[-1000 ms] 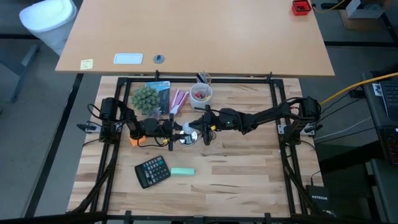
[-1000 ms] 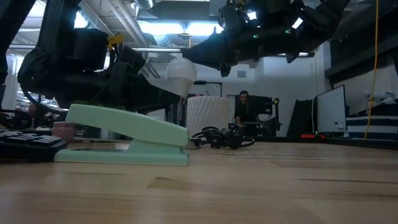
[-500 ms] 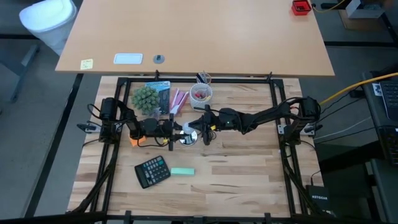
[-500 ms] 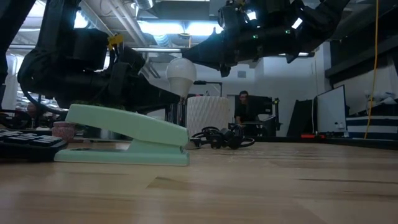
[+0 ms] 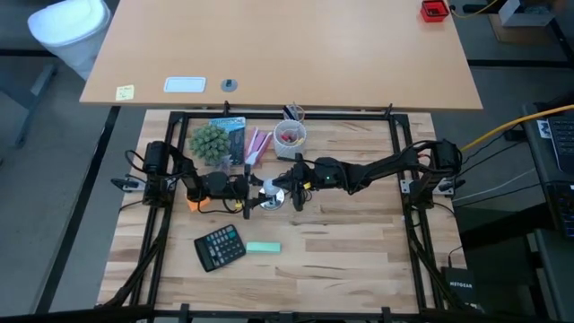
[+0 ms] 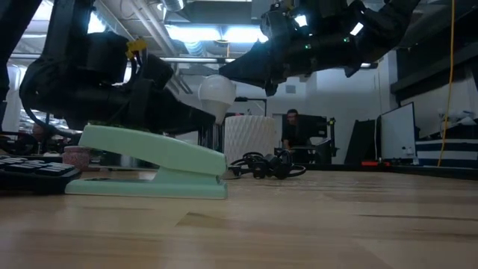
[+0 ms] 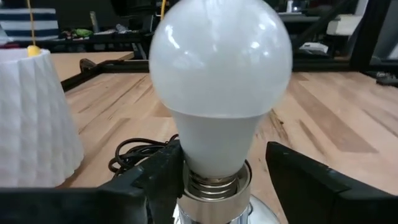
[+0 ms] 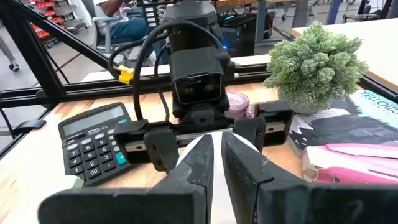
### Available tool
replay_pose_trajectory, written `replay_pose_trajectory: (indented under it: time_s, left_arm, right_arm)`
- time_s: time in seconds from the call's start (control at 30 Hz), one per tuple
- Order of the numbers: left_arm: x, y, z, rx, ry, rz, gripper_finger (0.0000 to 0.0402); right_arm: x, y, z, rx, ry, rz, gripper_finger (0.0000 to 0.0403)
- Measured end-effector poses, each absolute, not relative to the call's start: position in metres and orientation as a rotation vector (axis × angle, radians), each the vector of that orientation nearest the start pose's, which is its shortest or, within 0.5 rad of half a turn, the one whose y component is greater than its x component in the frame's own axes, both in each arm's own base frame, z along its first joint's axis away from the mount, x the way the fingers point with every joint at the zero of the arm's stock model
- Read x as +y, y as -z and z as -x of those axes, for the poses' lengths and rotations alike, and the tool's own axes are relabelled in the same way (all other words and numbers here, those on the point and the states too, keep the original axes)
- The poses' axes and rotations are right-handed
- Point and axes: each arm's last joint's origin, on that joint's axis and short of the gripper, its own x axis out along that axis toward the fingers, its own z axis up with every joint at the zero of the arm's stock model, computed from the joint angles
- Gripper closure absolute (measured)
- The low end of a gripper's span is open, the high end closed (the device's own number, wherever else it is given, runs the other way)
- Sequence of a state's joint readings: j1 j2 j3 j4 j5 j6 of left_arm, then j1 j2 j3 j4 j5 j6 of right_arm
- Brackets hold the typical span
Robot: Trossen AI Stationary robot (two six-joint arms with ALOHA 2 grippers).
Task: Screw lightbulb
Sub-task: Insert the lightbulb into the lamp
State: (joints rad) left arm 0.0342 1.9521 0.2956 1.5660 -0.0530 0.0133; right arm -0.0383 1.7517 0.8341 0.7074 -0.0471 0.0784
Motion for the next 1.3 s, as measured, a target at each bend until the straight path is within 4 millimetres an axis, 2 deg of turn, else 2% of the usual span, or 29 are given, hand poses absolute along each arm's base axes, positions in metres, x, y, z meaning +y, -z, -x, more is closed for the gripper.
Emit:
replay_pose_trajectory:
  time_s: [0.2, 0.43, 0.73, 1.3]
  left_arm:
    - [0.0098, -0.0921, -0.2527, 0.097, -0.098, -0.078, 0.0182]
    - [0.0117, -0.0929, -0.2526, 0.090, -0.152, -0.071, 0.0187]
    - [0.0116, -0.0944, -0.2527, 0.072, -0.162, -0.011, 0.0188]
    - [0.0115, -0.0943, -0.2529, 0.076, -0.159, -0.025, 0.0188]
  right_arm:
    - [-0.0124, -0.1849, -0.3584, 0.209, 0.000, -0.088, 0.0363]
    - [-0.0126, -0.1849, -0.3584, 0.209, 0.002, -0.089, 0.0363]
    - [-0.0134, -0.1860, -0.3587, 0.195, 0.030, -0.083, 0.0363]
    - [-0.0136, -0.1868, -0.3590, 0.183, 0.032, -0.078, 0.0363]
